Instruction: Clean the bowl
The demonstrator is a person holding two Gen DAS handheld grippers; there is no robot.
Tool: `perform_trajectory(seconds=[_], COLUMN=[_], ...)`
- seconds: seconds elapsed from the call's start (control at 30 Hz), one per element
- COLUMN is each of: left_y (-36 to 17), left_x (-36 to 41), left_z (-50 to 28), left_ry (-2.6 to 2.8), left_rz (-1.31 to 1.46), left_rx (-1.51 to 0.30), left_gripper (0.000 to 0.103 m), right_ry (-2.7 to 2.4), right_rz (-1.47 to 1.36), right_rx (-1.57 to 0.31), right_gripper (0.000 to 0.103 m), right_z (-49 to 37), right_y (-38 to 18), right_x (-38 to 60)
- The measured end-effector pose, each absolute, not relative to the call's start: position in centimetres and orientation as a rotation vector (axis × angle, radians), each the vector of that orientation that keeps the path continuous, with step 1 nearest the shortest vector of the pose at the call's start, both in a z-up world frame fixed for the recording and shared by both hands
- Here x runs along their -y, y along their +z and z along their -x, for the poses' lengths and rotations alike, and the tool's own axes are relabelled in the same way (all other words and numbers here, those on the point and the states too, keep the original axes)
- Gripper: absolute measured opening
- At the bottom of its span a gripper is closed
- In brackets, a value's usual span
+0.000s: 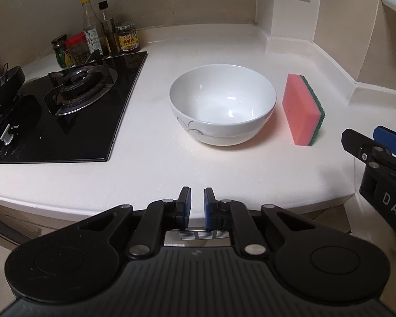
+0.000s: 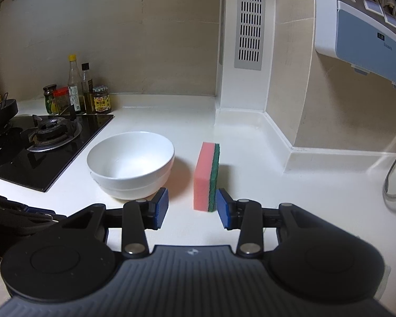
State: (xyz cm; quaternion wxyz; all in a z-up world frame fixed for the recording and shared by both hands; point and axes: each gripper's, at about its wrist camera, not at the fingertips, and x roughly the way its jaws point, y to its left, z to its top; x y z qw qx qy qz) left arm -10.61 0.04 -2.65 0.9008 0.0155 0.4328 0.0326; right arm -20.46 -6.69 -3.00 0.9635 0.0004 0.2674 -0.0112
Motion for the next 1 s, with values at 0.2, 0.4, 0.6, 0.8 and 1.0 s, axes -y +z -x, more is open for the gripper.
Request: perform_trajectory(seconds=[0.2,0.4,0.6,0.8,1.0], left_y=[-3.0,-3.5,-3.5,-3.3,-3.5], left_x=[-0.2,-0.4,-0.2,0.3,0.7], left_z=[10.6,10.7,10.5,10.0,9.4], left_ry=[0.072,0.073,0.078,0.08,0.089], left_rz=[-0.028,-0.022,-0.031,-0.054,-0.061], left_rx=[-0.904,-0.921,-0.916,-0.904,-0.899], left_gripper=[0.011,0.011,0.011,0.011,0.01], right_ry=[-0.03,-0.024,-0.021,-0.026,-0.027], right_rz=[-0.005,-0.004,-0.001,-0.002,0.001], right_rx=[-0.552,-0.573,-0.576,-0.575,-0.585], right_gripper=[0.035,0.035,0.035,0.035,0.035], right_z=[20.2,20.3,20.3,19.9,19.3], right_y=[-3.2,-3.9,-3.9,-4.0,-4.2], right_x=[6.7,6.5,6.6,6.8,7.0])
